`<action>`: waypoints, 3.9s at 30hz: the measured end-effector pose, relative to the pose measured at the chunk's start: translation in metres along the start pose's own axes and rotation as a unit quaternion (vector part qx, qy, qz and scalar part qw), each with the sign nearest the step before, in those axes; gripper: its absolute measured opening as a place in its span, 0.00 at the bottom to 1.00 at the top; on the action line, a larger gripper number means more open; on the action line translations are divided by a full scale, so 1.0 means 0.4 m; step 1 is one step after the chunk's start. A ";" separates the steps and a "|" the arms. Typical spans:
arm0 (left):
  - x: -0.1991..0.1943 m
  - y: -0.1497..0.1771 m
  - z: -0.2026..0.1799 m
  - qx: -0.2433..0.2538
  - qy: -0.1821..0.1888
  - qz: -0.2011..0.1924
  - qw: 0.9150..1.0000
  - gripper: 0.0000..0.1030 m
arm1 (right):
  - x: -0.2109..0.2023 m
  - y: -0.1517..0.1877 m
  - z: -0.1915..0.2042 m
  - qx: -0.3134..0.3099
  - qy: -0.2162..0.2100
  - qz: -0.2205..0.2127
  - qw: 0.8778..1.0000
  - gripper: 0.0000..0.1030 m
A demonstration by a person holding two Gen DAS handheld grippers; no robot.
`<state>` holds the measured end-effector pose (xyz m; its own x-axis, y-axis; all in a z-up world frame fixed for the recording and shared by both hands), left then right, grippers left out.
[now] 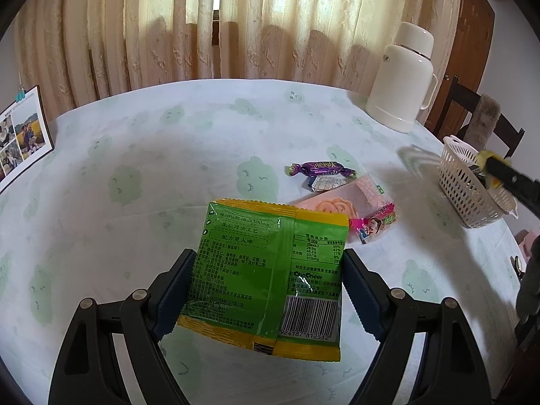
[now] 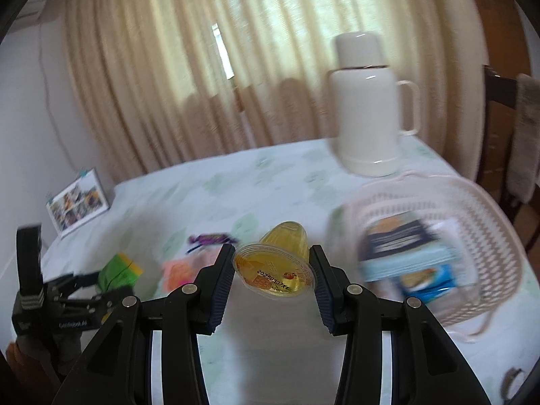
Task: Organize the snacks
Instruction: 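Carry the jelly cup into the pink basket and open the right tool, then carry the green bag into the pink basket and open the left tool, then move the left tool to the pink cookie bag on the table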
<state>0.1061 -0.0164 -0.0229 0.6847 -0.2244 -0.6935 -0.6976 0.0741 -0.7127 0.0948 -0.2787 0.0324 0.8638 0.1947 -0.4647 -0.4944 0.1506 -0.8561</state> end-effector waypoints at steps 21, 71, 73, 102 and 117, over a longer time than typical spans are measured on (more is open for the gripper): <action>0.017 0.010 -0.021 -0.004 0.003 0.013 1.000 0.79 | -0.104 -0.023 -0.297 0.072 0.135 -0.051 0.987 0.47; 0.113 -0.252 -0.732 0.071 0.227 0.015 0.971 0.89 | -0.175 -0.013 -0.390 0.111 0.194 -0.134 0.965 0.55; 0.113 -0.255 -0.714 0.064 0.219 0.013 0.974 0.89 | -0.174 -0.013 -0.390 0.110 0.192 -0.135 0.966 0.55; 0.085 -0.204 -0.447 0.026 0.118 0.003 0.993 0.89 | -0.163 -0.012 -0.300 0.053 0.156 -0.143 0.976 0.56; 0.103 -0.110 -0.203 0.026 0.057 0.025 0.998 0.89 | -0.130 0.002 -0.238 0.003 0.135 -0.124 0.983 0.59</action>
<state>0.1479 -0.1078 -0.0117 0.6180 -0.3287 -0.7141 -0.7169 0.1372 -0.6836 0.0587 -0.3808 0.0341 0.9518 -0.1124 -0.2855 -0.2652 0.1665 -0.9497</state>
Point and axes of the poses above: each gripper's, at about its wrist camera, not at the fingertips, and x roughly the way its jaws point, z to its left, y to its underside, the point moved 8 cm from there along x, roughly the way its jaws point, and after that the axes turned 3 degrees about -z, right-handed, at the moved point
